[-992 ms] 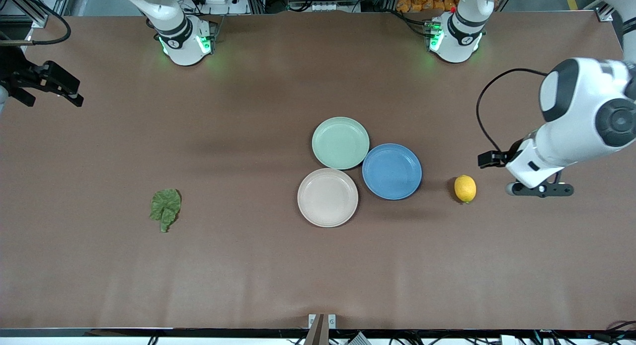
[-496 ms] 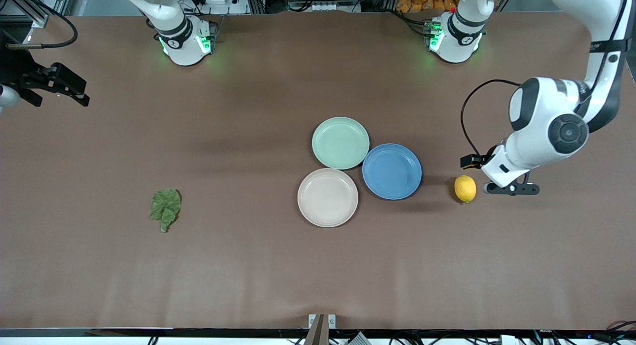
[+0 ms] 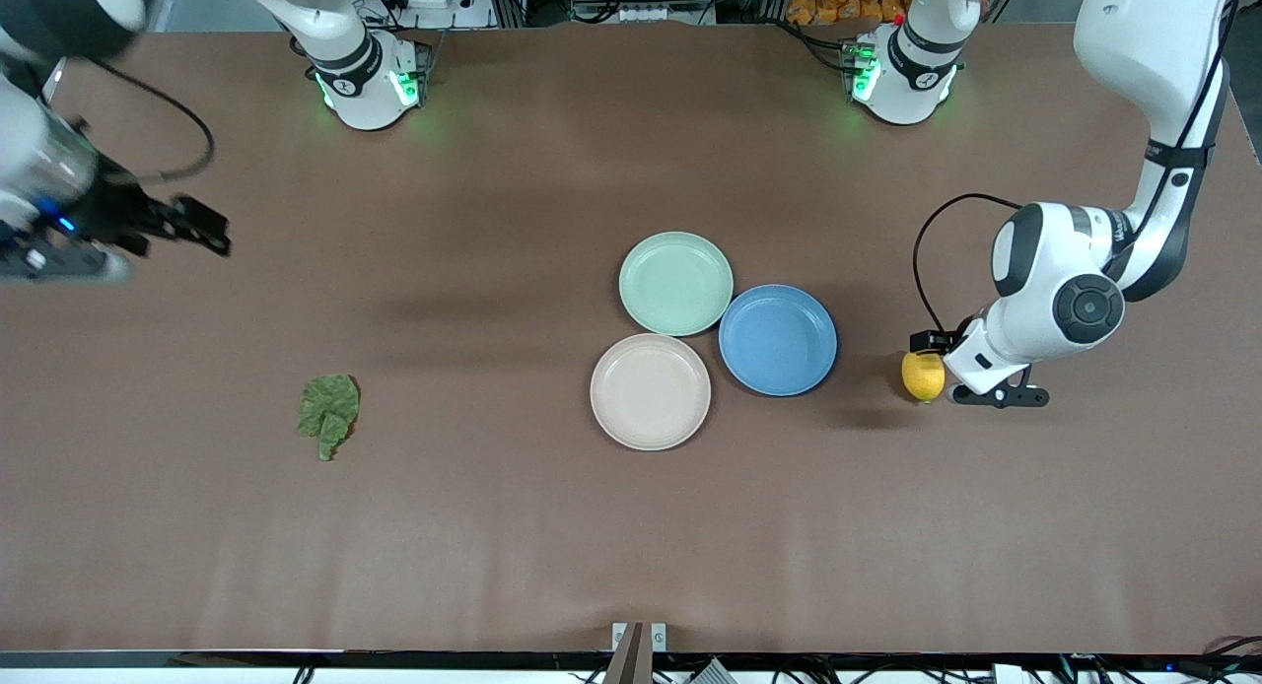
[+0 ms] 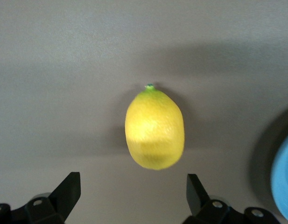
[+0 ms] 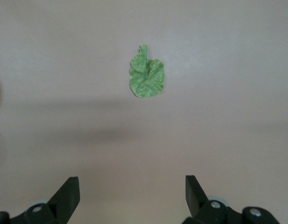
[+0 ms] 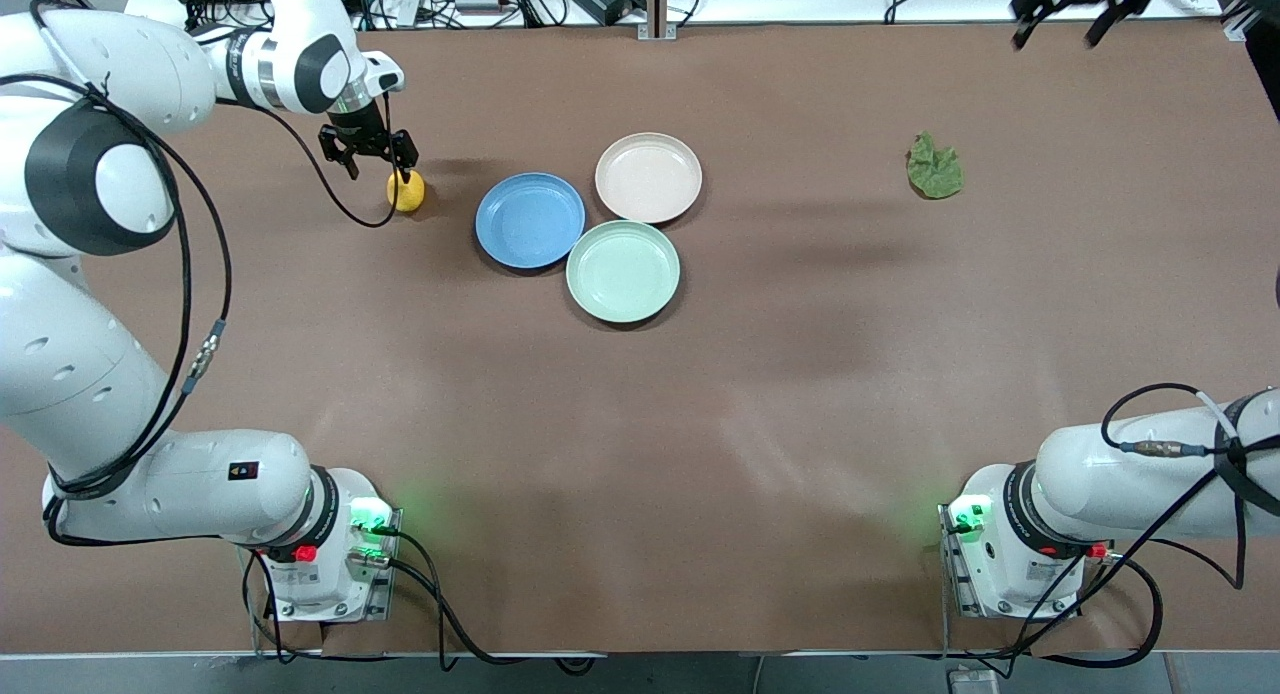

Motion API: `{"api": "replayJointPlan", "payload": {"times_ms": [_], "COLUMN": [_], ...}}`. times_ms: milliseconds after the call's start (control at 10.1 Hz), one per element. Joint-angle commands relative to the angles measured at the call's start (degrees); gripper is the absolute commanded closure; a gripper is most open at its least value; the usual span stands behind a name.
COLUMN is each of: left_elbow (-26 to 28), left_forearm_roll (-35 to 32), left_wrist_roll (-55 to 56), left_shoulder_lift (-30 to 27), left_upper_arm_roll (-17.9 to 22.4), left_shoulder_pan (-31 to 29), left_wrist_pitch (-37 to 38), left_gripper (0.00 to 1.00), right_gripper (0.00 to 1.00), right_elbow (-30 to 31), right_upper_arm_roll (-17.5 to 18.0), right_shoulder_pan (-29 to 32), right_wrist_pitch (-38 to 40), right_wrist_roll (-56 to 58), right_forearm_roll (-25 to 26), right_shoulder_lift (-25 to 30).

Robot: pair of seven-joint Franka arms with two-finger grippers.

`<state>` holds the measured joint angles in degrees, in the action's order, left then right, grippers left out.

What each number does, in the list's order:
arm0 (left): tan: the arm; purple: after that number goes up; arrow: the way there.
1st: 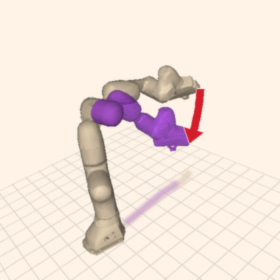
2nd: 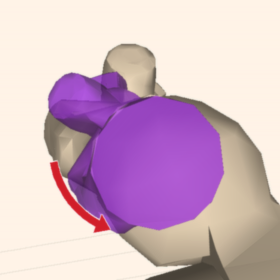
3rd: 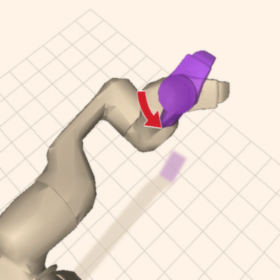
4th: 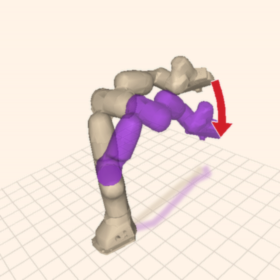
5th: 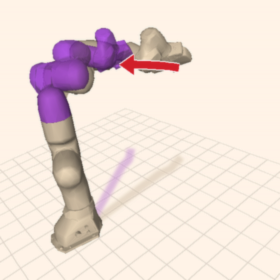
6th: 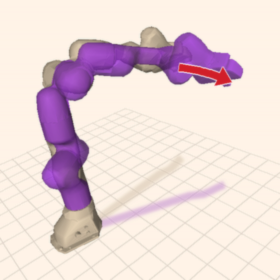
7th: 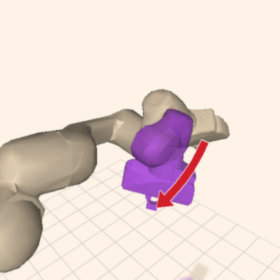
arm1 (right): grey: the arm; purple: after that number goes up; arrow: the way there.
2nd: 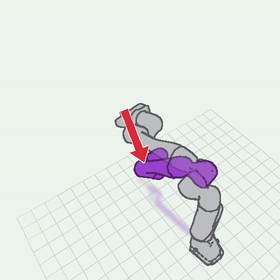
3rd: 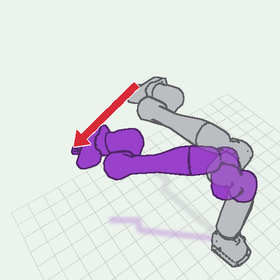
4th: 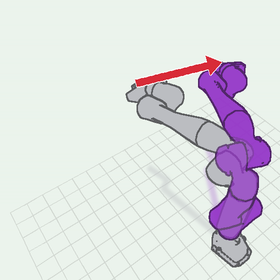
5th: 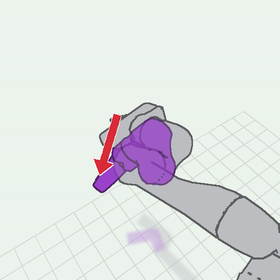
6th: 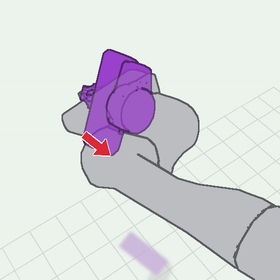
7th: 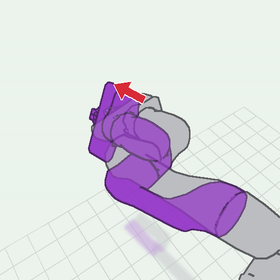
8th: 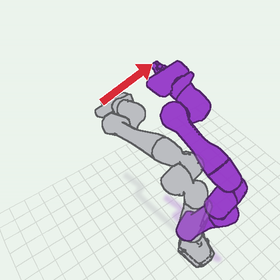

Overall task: Place lemon and lettuce in plates
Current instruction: 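Lower and close the left gripper on the lemon while the right grasps lettuce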

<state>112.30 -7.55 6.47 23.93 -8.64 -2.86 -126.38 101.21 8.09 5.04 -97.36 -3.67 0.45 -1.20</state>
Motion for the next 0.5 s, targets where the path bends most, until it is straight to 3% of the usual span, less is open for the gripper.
{"api": "replayJointPlan", "payload": {"times_ms": [0,397], "left_elbow": [-2.87,-2.97], "left_forearm_roll": [-1.5,-1.5], "left_wrist_roll": [-0.93,-0.67], "left_shoulder_lift": [3.74,5.59], "left_upper_arm_roll": [-0.15,-0.15], "left_shoulder_pan": [-0.21,-0.04], "left_wrist_pitch": [-0.97,-1.59], "left_gripper": [0.0,0.0], "right_gripper": [0.0,0.0], "right_elbow": [1.27,1.44], "right_upper_arm_roll": [-0.17,-1.05], "right_shoulder_pan": [0.06,0.06], "right_wrist_pitch": [-7.11,-22.48], "right_wrist_roll": [0.07,-0.02], "right_forearm_roll": [-0.89,-0.45], "right_shoulder_lift": [-7.82,-19.87]}}
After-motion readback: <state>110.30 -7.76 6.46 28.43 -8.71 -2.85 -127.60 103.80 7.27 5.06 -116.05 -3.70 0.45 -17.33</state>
